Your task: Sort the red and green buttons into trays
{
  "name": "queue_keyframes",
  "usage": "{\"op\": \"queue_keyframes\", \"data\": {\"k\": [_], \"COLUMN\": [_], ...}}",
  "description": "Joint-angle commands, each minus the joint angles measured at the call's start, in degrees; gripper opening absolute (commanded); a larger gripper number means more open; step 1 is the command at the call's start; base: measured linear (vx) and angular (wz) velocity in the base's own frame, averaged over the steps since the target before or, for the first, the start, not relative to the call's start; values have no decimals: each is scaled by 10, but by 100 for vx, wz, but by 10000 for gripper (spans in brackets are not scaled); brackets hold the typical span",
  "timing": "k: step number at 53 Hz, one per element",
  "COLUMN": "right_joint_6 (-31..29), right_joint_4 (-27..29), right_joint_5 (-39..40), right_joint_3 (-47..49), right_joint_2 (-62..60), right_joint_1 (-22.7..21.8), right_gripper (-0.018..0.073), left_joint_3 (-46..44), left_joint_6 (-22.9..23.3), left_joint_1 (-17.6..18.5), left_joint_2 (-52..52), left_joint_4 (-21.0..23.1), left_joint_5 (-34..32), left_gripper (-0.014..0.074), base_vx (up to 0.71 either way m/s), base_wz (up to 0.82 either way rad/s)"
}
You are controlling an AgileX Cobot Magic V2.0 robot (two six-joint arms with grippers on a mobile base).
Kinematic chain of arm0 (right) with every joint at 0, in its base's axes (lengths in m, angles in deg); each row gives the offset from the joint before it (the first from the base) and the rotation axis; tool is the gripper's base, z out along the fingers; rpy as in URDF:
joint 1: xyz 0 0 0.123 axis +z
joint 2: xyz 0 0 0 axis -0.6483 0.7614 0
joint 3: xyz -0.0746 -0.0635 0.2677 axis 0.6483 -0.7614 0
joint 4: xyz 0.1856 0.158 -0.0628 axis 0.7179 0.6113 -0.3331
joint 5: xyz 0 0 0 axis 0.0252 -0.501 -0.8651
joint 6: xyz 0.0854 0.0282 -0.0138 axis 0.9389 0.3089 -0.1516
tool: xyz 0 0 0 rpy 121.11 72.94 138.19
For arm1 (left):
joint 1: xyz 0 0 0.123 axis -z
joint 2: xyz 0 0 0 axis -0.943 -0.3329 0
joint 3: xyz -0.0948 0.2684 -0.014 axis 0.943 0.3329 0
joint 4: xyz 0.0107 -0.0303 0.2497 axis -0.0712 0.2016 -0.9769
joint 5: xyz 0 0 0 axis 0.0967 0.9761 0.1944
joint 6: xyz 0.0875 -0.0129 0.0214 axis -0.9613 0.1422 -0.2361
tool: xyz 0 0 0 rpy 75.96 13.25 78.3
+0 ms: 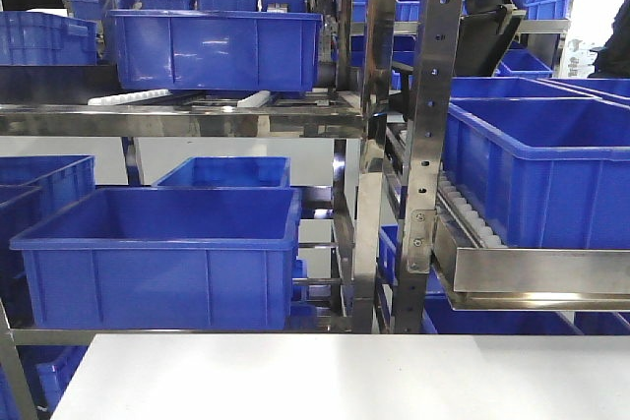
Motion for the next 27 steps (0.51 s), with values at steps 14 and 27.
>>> {"op": "queue_keyframes", "data": {"k": [14, 27], "right_joint_6": [-6, -6], "right_joint_4": [-4, -4], "right_joint_5": [50, 50], "right_joint_3": [-3, -3], "right_joint_2": [-8, -8], "right_joint_1": [-3, -3], "right_gripper": [-13, -13], "left_joint_3": [1, 1], "left_joint_6": [1, 1], "left_joint_1": [1, 1], "left_joint_2": [7, 7], "left_joint_4": [1, 1], "left_joint_5": [-46, -46], "left_gripper": [-6, -6], "base_vx": [0, 0], "base_wz": [0, 0]}}
